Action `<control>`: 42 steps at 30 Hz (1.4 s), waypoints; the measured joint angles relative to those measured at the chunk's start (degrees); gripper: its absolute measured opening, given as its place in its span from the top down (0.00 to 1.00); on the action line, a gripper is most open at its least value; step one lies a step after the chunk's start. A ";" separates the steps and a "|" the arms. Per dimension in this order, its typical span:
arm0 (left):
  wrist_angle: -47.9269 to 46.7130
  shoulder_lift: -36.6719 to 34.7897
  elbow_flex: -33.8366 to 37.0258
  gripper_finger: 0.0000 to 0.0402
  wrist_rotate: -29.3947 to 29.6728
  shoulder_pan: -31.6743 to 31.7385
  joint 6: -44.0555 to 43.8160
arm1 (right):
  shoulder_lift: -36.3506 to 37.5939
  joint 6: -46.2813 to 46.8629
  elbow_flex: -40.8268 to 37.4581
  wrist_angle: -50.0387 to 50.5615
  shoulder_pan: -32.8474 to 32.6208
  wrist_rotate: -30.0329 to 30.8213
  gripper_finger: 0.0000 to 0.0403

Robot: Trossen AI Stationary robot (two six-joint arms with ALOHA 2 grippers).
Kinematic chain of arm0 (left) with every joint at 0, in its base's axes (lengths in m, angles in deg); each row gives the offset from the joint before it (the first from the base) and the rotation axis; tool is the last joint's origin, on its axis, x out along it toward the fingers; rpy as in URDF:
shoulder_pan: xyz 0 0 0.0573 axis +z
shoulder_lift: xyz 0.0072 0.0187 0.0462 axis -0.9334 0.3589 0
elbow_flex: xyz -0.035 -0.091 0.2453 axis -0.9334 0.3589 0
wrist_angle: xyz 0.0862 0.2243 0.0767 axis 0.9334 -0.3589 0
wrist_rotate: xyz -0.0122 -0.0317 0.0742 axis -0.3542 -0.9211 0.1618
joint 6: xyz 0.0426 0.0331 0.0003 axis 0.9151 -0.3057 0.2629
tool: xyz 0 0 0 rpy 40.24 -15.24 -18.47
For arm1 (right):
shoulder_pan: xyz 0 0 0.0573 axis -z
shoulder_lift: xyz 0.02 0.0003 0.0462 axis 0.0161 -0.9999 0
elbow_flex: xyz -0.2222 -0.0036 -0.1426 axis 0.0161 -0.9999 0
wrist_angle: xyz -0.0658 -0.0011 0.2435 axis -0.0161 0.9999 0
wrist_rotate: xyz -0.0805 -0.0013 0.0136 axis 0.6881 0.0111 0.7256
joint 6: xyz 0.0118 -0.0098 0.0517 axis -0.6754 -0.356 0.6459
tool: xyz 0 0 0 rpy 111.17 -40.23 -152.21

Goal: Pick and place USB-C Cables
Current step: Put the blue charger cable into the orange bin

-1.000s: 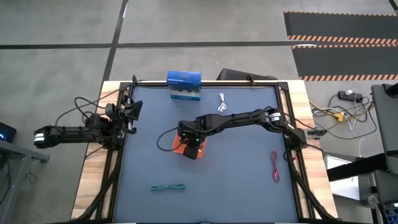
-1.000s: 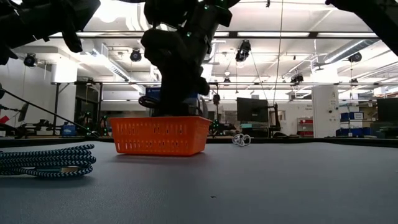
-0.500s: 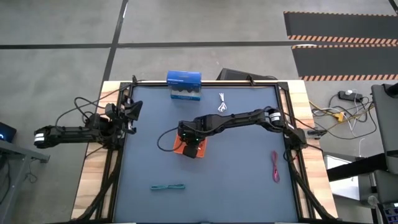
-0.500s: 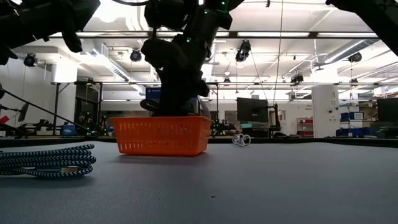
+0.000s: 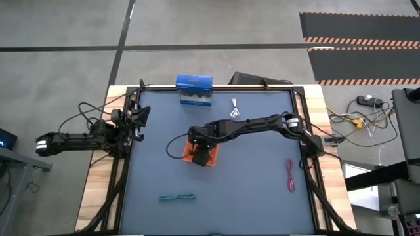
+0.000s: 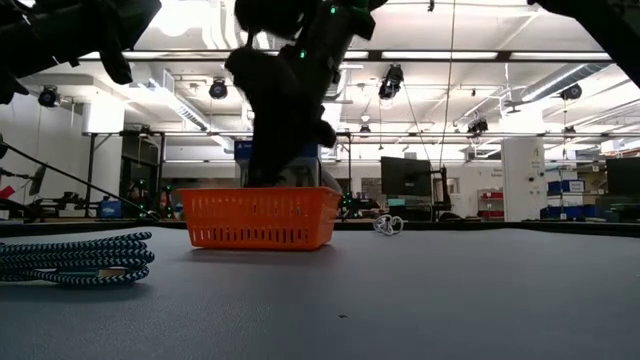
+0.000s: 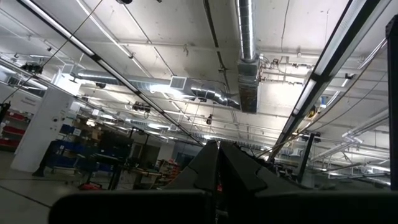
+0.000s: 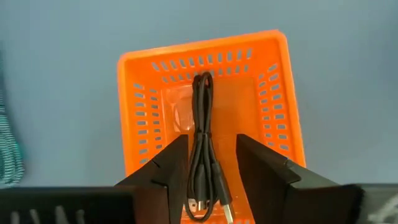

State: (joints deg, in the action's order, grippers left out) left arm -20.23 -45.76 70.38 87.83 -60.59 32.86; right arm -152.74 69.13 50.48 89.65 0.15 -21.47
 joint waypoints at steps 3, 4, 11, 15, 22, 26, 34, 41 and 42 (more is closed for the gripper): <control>-0.02 0.02 0.00 1.00 -0.12 -0.02 -0.02 | 1.77 -1.19 0.00 0.19 -1.39 -0.01 0.71; -0.02 0.05 0.00 1.00 -0.35 -0.02 -0.03 | 2.49 -1.57 -0.07 0.21 -2.09 -0.01 0.72; 0.07 0.82 0.00 1.00 -4.87 -0.04 -11.26 | 7.27 -4.83 -1.41 0.57 -7.72 -0.03 0.79; -0.03 2.04 -0.19 1.00 -8.60 -0.21 -14.76 | 11.81 -5.54 -5.95 -0.35 -11.40 1.18 0.84; 1.11 5.53 -0.28 1.00 -11.19 -2.55 -19.47 | 21.54 -5.59 -21.77 -12.70 -16.37 12.27 0.89; 6.31 8.64 -1.18 1.00 -11.00 -3.43 -20.94 | 27.99 -9.38 -32.74 -25.67 -17.29 12.38 0.89; 8.55 14.69 -5.44 1.00 -11.15 -6.43 -21.02 | 38.26 -17.09 -53.99 -54.27 -17.62 12.42 0.89; 8.26 21.61 -10.32 1.00 -11.19 -8.95 -22.57 | 45.69 -19.67 -65.56 -65.22 -17.60 12.41 0.89; 8.26 22.66 -11.04 1.00 -11.27 -9.40 -23.04 | 46.82 -20.05 -66.29 -65.51 -17.49 12.45 0.89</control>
State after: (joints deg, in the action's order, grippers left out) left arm -11.97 -23.10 59.35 76.55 -69.99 9.83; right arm -105.93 49.08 -15.81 24.15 -17.34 -9.03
